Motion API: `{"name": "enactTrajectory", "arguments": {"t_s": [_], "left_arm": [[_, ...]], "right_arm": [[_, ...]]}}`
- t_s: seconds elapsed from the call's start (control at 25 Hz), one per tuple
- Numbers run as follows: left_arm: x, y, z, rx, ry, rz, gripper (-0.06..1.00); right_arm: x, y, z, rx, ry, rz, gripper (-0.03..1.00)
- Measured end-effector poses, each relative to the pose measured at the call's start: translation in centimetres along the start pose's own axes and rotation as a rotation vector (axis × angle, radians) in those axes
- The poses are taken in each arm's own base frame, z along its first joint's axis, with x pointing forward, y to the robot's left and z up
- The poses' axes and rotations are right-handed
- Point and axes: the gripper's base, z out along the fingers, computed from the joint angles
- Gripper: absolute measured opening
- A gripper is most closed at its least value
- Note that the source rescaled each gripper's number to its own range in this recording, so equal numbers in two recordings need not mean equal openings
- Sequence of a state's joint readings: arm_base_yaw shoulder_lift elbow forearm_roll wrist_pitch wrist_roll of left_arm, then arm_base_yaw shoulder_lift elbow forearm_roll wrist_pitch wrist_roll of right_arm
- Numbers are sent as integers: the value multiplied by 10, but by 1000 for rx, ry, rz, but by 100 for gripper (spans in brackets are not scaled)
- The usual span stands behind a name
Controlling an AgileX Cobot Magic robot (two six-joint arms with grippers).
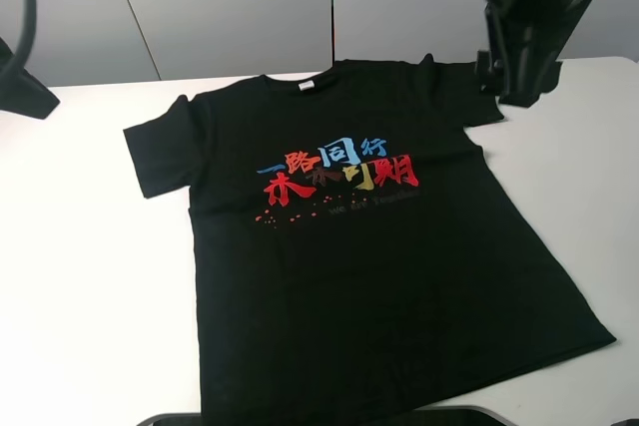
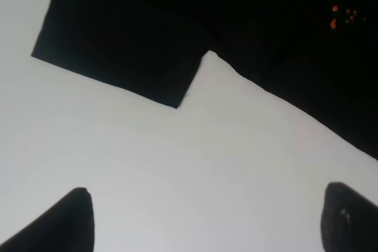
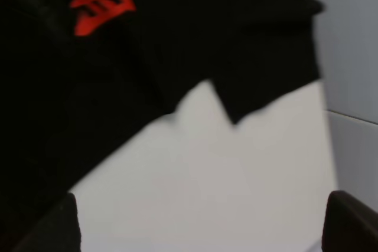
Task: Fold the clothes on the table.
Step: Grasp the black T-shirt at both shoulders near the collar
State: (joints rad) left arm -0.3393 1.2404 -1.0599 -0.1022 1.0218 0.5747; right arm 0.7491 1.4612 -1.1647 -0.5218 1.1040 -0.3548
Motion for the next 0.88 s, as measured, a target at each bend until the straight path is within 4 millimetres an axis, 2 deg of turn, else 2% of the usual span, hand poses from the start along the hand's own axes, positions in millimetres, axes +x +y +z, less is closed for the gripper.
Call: {"name": "enactTrajectory", "arguments": {"t_s": [0.16, 0.32, 0.48, 0.72, 0.8, 0.88], "left_arm": [[-6, 4, 26, 36, 55, 9, 100], [-8, 6, 39, 47, 75, 25, 100], [-10, 6, 41, 52, 64, 31, 100], [-17, 4, 47, 101, 7, 63, 100], [-20, 4, 56, 124, 5, 61, 100], [-22, 2, 67, 152, 20, 69, 100]], "right_arm": [[-7, 9, 36, -156, 82, 9, 88], [2, 5, 55, -305, 85, 93, 88], [26, -14, 68, -443, 27, 264, 88], [73, -49, 98, -491, -29, 416, 88], [79, -57, 108, -490, -29, 403, 87], [75, -67, 115, -469, -58, 380, 85]]}}
